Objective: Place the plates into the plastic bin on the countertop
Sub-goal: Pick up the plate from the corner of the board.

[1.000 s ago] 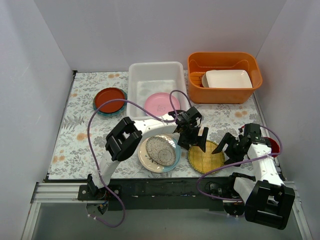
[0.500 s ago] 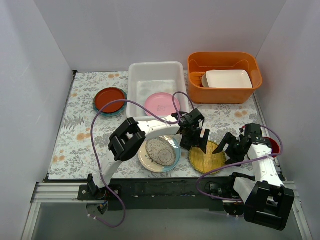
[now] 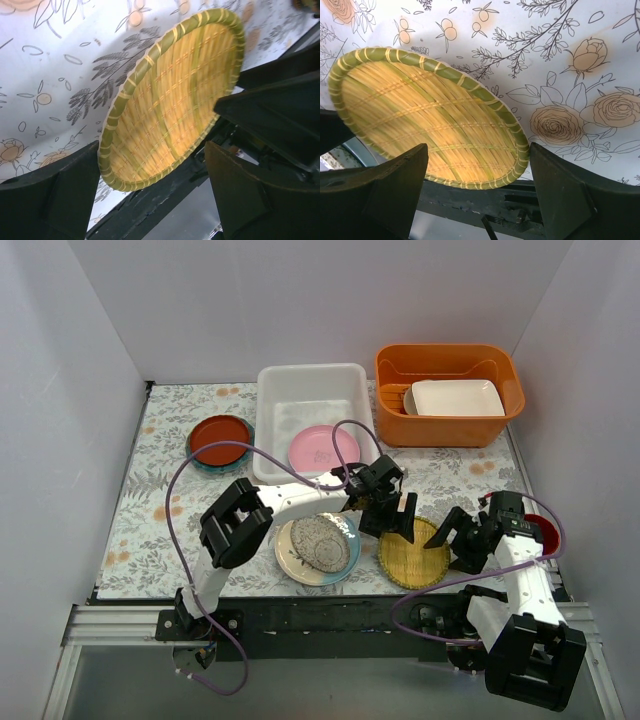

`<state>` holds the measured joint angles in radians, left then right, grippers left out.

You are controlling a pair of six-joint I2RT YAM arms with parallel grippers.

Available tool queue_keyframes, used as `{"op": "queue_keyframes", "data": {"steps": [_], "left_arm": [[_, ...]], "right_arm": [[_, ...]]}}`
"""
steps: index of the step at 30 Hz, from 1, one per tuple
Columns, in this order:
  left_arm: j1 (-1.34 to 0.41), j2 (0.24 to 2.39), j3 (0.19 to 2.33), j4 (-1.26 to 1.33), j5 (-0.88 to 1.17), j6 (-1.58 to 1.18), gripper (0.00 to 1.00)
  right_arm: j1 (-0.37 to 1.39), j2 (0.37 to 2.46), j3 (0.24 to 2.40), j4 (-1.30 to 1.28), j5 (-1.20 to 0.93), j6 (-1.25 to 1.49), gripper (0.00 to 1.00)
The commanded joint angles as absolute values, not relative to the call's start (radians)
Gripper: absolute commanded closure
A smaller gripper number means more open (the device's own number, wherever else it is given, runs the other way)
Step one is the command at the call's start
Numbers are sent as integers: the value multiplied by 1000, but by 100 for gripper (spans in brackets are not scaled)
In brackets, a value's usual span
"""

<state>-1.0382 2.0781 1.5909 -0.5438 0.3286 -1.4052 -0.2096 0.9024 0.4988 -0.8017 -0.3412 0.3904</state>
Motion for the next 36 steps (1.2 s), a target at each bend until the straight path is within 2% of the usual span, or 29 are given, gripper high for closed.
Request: {"op": "queue_keyframes", "data": {"steps": [1,12,16,26,27,36], "left_arm": [[-1058,1971,1591,-449,353,-1428,21],[-1066,1968,1566,-413,397,-1434,28],[-1074,1976,1566,-413,405,-1427,34],[-1106,1997,1569,-446,387,-1407,55],[-1108,2000,1568,-448,388,-1405,61],[-1117,2008,1560,-453,382,-1396,84]], "right_arm": [[-212,893,500,-772,-420,396,12],[-212,890,492,-755,-440,391,12],[-212,890,491,-752,-443,391,12],[-213,882,479,-747,-456,391,12],[-212,885,480,-747,-454,391,12],[-212,887,482,-750,-460,387,12]]}}
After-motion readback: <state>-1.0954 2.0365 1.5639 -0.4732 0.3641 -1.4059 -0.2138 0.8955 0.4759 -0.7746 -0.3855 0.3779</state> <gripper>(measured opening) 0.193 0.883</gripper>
